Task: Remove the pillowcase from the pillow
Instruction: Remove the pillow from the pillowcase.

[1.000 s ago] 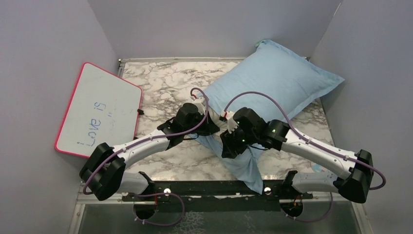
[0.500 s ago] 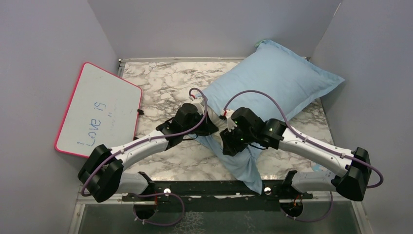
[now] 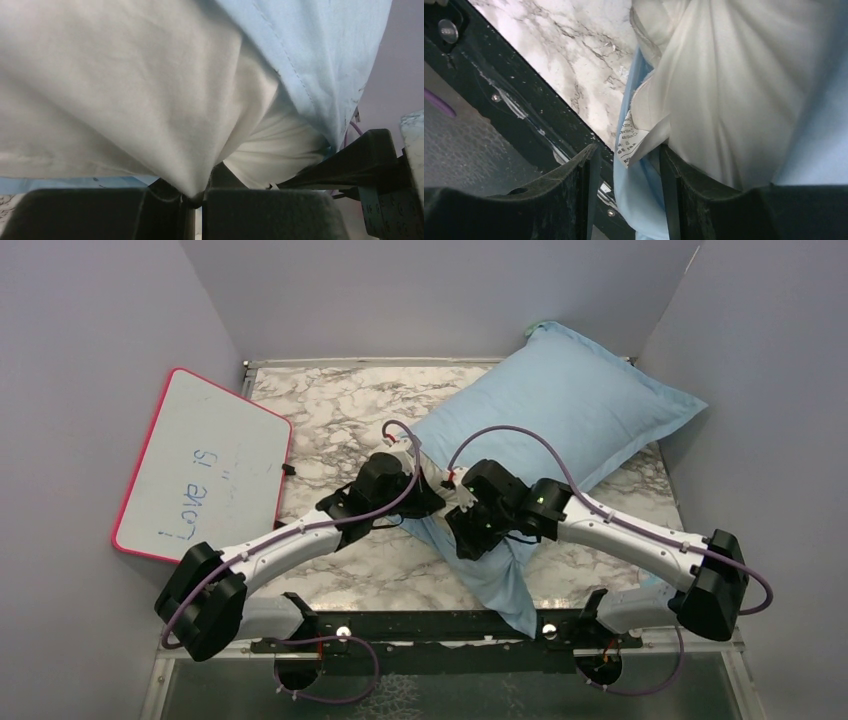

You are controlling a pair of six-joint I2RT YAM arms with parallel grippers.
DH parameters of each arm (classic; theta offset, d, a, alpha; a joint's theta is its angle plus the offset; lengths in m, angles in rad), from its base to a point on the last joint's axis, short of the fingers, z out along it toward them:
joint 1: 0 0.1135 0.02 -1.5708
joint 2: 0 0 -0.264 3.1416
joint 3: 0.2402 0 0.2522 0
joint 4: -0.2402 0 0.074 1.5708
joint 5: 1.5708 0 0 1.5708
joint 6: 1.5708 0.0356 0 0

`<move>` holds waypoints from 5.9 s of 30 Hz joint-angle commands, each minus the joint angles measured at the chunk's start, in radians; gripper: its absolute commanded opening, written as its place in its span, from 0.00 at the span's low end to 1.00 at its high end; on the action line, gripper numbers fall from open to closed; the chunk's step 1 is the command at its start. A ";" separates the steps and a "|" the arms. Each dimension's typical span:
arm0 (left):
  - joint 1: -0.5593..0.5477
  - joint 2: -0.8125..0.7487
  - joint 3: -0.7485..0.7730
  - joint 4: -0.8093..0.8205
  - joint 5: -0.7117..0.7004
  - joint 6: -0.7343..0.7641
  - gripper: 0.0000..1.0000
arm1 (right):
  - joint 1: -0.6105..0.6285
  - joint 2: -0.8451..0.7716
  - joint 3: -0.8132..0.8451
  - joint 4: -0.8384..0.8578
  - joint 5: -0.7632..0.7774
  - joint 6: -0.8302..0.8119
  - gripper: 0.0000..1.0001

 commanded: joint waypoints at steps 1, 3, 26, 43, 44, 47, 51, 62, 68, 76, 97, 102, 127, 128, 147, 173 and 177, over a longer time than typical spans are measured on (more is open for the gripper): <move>0.018 -0.068 -0.015 0.030 -0.062 0.001 0.00 | 0.002 0.061 0.028 -0.023 -0.122 -0.071 0.48; 0.025 -0.067 -0.015 0.030 -0.054 0.003 0.00 | 0.014 0.088 0.010 0.006 -0.173 -0.058 0.46; 0.076 0.052 -0.058 0.125 0.034 0.003 0.00 | 0.087 0.032 -0.010 0.136 -0.486 0.042 0.35; 0.191 0.009 0.012 0.052 0.049 0.039 0.00 | 0.366 0.088 -0.122 0.115 -0.398 0.025 0.36; 0.202 0.000 0.011 0.047 0.048 0.041 0.00 | 0.378 0.091 -0.130 0.113 -0.387 0.030 0.36; 0.246 -0.021 0.012 0.032 0.058 0.045 0.00 | 0.394 0.095 -0.146 0.117 -0.380 0.042 0.36; 0.293 -0.045 0.020 0.021 0.093 0.054 0.00 | 0.399 0.105 -0.160 0.105 -0.319 0.055 0.35; 0.308 -0.114 -0.045 0.001 0.129 0.058 0.00 | 0.399 0.089 -0.096 0.121 0.254 0.229 0.23; 0.353 -0.131 0.004 -0.104 0.114 0.098 0.00 | 0.400 -0.071 -0.284 0.350 0.370 0.414 0.21; 0.354 -0.228 -0.051 -0.157 0.175 0.082 0.56 | 0.399 -0.203 -0.527 0.686 0.425 0.614 0.38; 0.070 -0.481 -0.409 0.135 0.180 -0.229 0.90 | 0.399 -0.092 -0.467 0.736 0.432 0.639 0.37; -0.074 -0.420 -0.443 0.262 0.046 -0.293 0.82 | 0.399 -0.112 -0.474 0.724 0.443 0.662 0.37; 0.011 -0.424 -0.048 -0.041 -0.125 -0.085 0.00 | 0.399 -0.033 -0.407 0.525 0.236 0.363 0.39; 0.033 -0.423 -0.030 -0.052 -0.102 -0.080 0.00 | 0.399 -0.018 -0.405 0.507 0.254 0.379 0.39; 0.077 -0.644 -0.325 -0.129 -0.015 -0.224 0.00 | 0.399 -0.225 -0.249 0.473 0.270 0.374 0.53; 0.077 -0.668 -0.297 -0.219 0.030 -0.180 0.00 | 0.313 -0.115 -0.281 0.453 0.600 0.529 0.40; 0.077 -0.698 -0.270 -0.327 -0.026 -0.153 0.00 | 0.270 -0.111 -0.262 0.313 0.733 0.540 0.23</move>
